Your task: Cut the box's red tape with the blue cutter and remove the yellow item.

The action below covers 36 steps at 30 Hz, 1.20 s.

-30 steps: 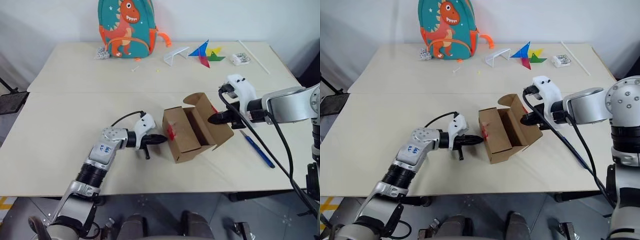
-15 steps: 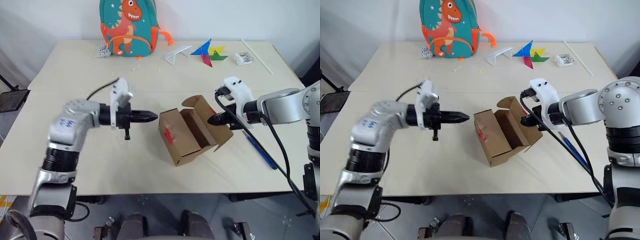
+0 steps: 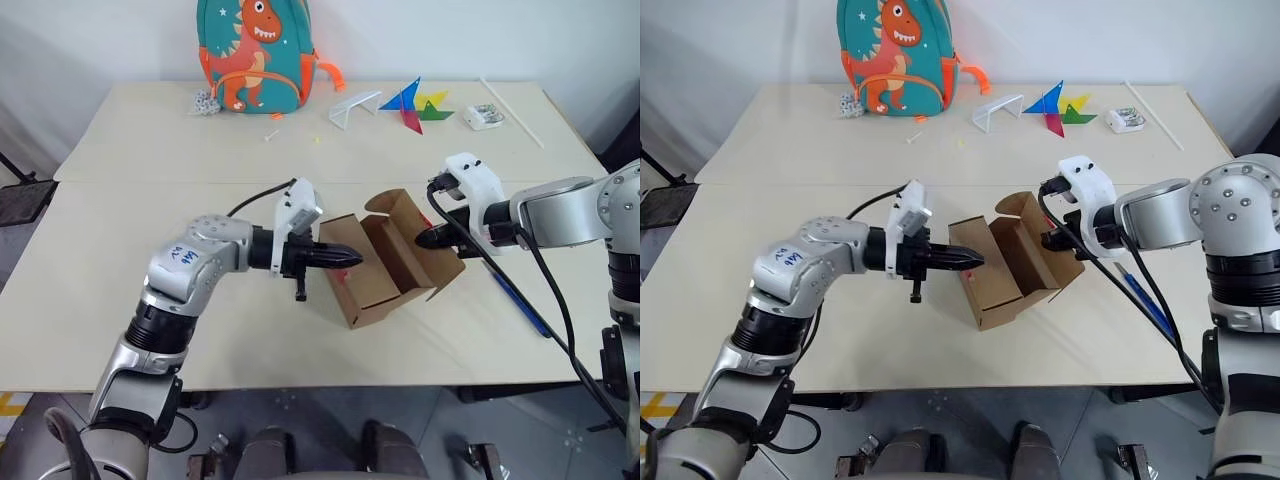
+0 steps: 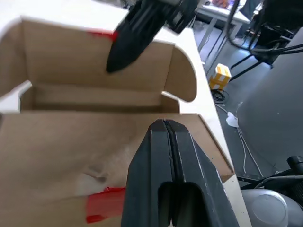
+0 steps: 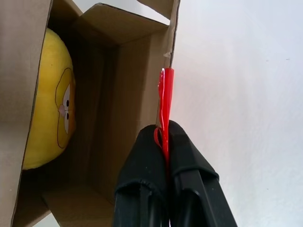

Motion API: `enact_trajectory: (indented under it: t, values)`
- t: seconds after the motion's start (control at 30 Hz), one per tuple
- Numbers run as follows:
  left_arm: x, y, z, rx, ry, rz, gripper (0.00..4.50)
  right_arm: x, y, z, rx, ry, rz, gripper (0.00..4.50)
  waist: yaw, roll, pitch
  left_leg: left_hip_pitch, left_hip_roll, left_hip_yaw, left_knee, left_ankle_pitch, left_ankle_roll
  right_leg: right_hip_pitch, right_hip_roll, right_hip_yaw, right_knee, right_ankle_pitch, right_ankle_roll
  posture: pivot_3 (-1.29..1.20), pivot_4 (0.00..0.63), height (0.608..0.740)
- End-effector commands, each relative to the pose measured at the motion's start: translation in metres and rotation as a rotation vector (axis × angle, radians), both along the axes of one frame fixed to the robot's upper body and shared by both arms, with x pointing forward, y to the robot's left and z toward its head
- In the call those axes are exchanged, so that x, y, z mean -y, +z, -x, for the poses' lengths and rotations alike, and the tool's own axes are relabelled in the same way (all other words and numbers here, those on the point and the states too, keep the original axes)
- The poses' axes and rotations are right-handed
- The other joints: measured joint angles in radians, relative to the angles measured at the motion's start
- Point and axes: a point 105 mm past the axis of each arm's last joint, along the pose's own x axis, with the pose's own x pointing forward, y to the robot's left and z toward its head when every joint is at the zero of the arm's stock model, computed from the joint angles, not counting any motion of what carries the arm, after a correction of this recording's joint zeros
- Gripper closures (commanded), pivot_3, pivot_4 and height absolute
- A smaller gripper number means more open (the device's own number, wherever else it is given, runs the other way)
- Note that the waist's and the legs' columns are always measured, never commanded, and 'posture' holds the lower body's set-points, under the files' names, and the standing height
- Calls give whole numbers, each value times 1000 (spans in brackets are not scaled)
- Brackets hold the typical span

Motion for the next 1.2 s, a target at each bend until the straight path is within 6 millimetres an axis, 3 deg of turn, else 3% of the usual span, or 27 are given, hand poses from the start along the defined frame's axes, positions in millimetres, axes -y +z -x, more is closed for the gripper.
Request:
enact_trajectory:
  t: [0.03,0.33,0.63,0.97,1.2]
  values:
    - [1,-4,-3,43,31,-25,4500,6,15,2,58,-11,-5,4428,0,0,0,0,0,0,0,0,0,0,0,0,0,0,0,0,150,740]
    - [-10,-24,-21,16,139,-69,4500,17,17,4,62,-35,7,4428,4,0,0,1,0,0,1,0,0,1,0,0,0,0,0,0,150,740]
    - [-35,-49,-18,-78,198,-173,4500,30,14,8,48,-58,19,4428,5,0,0,5,0,0,2,0,0,5,0,1,1,0,0,0,150,740]
    - [-41,-55,-14,-104,232,-171,4500,10,18,11,81,20,33,4428,5,0,-1,12,0,0,2,0,0,12,0,2,1,0,0,0,150,740]
    - [-48,-61,-12,-132,261,-176,4500,6,12,13,124,33,115,4428,6,0,-1,13,0,1,2,0,0,12,0,3,2,0,0,0,150,740]
